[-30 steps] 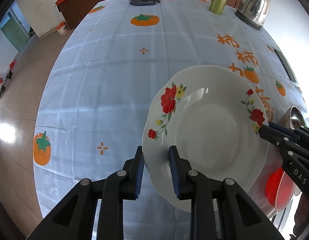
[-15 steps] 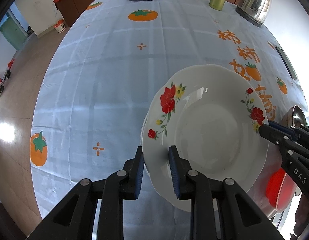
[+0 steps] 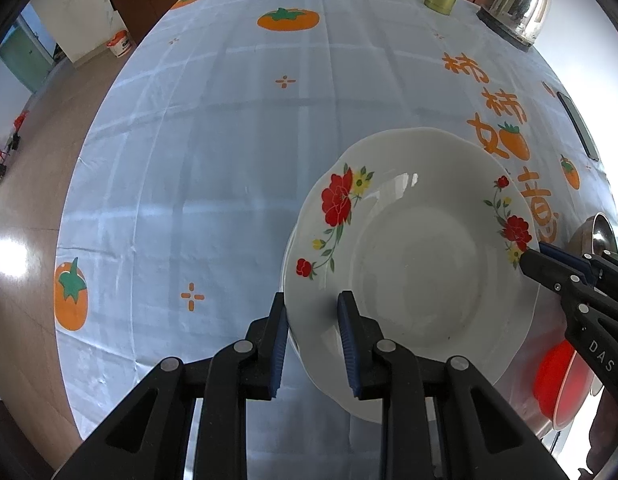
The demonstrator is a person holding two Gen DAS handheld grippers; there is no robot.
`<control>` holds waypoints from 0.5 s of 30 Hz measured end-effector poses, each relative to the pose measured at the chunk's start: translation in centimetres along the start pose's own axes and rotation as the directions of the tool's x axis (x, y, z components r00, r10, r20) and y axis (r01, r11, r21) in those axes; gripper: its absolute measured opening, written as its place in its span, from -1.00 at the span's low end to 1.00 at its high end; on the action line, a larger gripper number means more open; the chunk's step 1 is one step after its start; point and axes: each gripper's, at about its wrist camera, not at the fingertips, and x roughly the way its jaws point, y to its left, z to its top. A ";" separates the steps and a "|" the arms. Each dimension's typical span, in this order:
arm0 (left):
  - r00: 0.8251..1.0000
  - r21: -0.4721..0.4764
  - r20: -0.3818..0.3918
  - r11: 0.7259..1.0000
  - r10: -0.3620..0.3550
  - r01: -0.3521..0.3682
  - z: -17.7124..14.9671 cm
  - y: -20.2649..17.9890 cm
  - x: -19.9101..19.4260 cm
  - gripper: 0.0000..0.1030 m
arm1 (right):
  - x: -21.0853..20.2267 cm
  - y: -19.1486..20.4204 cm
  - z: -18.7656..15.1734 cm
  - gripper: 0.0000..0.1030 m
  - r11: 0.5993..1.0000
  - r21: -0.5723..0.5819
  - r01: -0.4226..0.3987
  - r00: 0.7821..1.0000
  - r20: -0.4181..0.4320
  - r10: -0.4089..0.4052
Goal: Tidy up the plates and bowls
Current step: 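Lower the red-flowered plate onto the pink-floral plate stack with both tools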
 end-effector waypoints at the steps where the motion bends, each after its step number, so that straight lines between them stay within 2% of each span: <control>1: 1.000 0.001 0.000 1.000 0.001 -0.001 0.0 0.0 0.0 -0.47 | 0.0 0.0 0.0 -0.72 1.000 0.000 0.000 1.000 -0.001 0.000; 15: 1.000 0.015 0.002 1.000 0.009 -0.009 0.0 -0.3 0.0 -0.47 | 0.6 -0.2 0.0 -0.72 1.000 -0.003 -0.002 1.000 -0.011 0.002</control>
